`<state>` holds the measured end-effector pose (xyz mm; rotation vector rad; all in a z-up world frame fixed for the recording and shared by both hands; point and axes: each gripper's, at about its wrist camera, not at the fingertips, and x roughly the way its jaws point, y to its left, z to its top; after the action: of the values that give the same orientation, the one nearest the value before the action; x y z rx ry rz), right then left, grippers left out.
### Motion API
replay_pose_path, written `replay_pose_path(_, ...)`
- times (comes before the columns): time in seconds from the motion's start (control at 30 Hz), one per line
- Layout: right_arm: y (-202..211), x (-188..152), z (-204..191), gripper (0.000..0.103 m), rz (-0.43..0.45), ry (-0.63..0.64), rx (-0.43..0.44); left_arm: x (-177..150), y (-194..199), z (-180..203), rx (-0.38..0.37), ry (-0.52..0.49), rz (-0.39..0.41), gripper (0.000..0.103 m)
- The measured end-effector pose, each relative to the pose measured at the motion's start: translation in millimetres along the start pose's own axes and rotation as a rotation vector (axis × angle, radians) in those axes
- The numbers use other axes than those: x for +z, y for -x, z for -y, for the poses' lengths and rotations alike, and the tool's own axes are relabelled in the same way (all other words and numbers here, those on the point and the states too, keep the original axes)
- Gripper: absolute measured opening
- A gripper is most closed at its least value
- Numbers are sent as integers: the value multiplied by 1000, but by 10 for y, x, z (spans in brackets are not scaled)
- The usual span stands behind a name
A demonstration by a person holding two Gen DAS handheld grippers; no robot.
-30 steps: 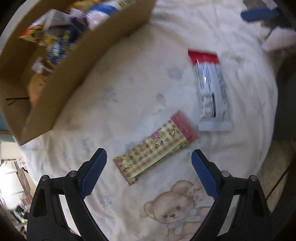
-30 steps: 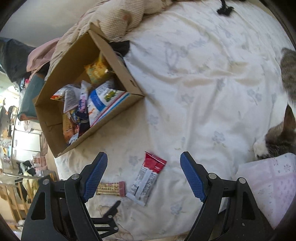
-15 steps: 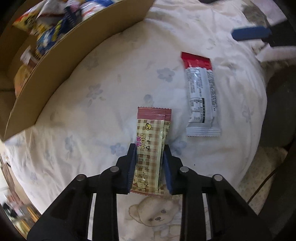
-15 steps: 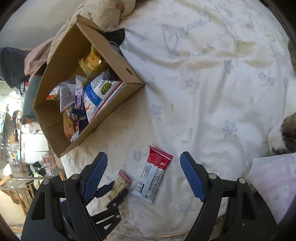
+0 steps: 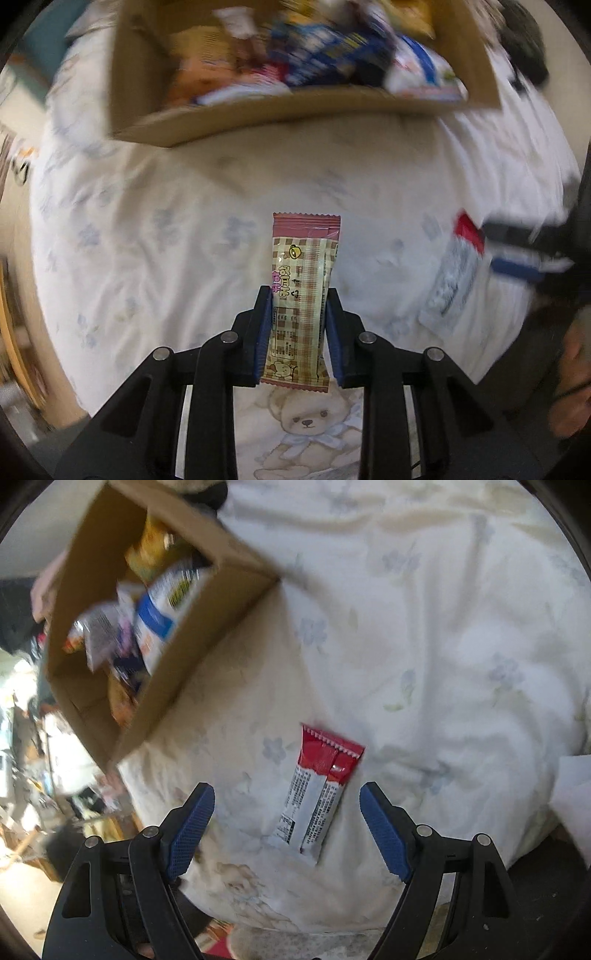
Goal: Organize snacks
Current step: 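Grasp the white-and-red bar with the right tool while the left tool holds the wafer bar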
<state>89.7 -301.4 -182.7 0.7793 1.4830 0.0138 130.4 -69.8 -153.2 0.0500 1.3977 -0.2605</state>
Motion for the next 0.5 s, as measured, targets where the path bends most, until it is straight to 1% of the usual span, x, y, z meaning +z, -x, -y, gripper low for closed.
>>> replay_pose_path(0.13,-296,-62,-225,82,-30,123,-196,40,111,-191,49,59,45,24)
replay_pose_path(0.2,-400,-117,-357,82,-26,201,-284,49,143,-283,60,84,53,24)
replay_pose_path(0.3,-510,-200,-489,83,-9,289,-375,39,167,-376,76,96,59,24)
replay_pose_path(0.37,-553,-253,-554,82,5,342,-417,64,147,-290,85,98,64,24)
replay_pose_path(0.43,-576,-304,-621,75,28,396,-458,51,164,-282,91,102,68,24)
replay_pose_path(0.47,-583,-328,-649,69,37,417,-469,54,179,-303,93,104,70,24)
replay_pose_path(0.5,-576,-346,-681,59,47,437,-477,57,182,-302,97,102,72,24)
